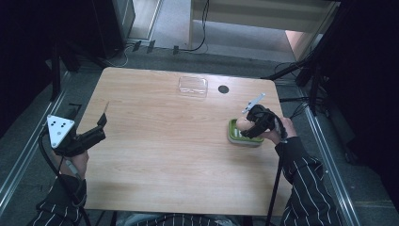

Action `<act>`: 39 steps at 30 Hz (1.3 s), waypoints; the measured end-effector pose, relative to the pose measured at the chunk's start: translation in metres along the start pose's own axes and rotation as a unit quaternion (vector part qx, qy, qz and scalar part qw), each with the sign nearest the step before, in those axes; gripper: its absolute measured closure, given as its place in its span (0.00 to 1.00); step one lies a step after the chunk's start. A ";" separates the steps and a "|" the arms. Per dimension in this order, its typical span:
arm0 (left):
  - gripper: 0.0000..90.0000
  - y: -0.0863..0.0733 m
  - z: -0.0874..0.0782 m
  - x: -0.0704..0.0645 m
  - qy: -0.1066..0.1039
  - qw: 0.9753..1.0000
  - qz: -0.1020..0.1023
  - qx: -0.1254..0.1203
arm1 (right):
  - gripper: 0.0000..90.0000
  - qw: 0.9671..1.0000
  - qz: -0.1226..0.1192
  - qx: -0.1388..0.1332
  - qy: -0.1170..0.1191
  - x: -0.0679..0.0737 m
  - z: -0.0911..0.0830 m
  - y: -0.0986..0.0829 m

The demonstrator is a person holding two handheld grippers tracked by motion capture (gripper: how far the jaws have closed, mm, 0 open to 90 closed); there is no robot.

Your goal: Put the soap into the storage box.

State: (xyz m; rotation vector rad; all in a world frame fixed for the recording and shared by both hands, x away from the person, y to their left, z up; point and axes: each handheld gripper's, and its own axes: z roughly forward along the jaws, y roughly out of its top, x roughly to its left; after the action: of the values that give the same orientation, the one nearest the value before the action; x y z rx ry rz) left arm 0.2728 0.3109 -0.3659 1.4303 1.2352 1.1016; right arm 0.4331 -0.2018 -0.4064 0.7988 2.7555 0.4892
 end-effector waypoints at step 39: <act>0.15 -0.001 0.002 -0.001 -0.003 1.000 0.007 0.007 | 0.38 0.999 -0.027 0.013 0.029 -0.024 0.031 -0.006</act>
State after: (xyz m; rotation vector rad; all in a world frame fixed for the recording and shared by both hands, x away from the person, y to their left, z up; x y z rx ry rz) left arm 0.2749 0.3095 -0.3675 1.4545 1.2324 1.0988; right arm 0.4592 -0.2117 -0.4344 0.7254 2.8346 0.4746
